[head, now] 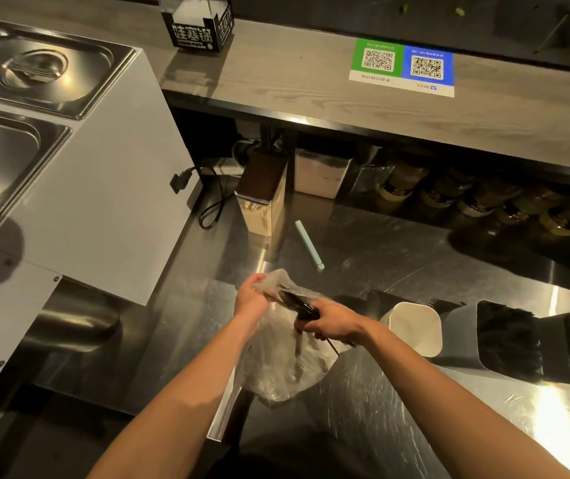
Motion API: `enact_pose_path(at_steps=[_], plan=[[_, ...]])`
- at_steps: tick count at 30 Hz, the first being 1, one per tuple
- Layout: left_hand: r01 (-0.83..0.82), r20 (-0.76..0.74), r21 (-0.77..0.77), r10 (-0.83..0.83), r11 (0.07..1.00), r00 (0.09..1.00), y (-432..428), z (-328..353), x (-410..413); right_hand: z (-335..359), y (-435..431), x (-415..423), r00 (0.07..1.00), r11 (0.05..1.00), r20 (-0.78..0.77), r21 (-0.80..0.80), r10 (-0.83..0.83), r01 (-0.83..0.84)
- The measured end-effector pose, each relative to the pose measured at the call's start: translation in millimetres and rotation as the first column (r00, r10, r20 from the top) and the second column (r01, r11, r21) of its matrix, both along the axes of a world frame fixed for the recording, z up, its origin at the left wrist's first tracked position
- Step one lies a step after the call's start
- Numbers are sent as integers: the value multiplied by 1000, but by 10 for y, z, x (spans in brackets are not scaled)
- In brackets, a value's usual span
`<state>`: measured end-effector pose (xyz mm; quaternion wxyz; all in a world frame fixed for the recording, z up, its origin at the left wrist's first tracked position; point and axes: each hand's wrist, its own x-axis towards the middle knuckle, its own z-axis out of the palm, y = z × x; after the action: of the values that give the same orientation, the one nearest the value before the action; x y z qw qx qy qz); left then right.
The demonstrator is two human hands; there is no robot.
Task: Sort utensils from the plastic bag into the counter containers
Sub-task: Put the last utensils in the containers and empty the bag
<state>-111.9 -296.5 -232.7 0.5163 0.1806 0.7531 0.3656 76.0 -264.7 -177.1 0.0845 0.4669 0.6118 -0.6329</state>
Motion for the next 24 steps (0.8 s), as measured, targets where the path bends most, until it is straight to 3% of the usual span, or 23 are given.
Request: enact_pose_path(at_steps=[6, 11, 15, 18, 22, 24], plan=[[123, -22, 165, -121, 979, 992, -27, 130, 8, 33, 57, -25, 989, 991, -50, 8, -136, 137], [108, -118, 61, -100, 992, 988, 42, 125, 68, 42, -13, -69, 989, 991, -68, -14, -134, 134], [-73, -32, 1, 73, 997, 997, 126, 98, 42, 35, -98, 17, 996, 1000, -87, -24, -13, 11], [-81, -5, -5, 81, 997, 997, 153, 80, 37, 52, -148, 32, 991, 999, -130, 20, 32, -29], [123, -168, -34, -127, 992, 978, 128, 141, 106, 78, -145, -35, 973, 976, -205, 165, -104, 139], [148, -227, 1, -144, 989, 963, 82, 153, 138, 113, -91, -67, 950, 953, -256, 195, -179, 233]])
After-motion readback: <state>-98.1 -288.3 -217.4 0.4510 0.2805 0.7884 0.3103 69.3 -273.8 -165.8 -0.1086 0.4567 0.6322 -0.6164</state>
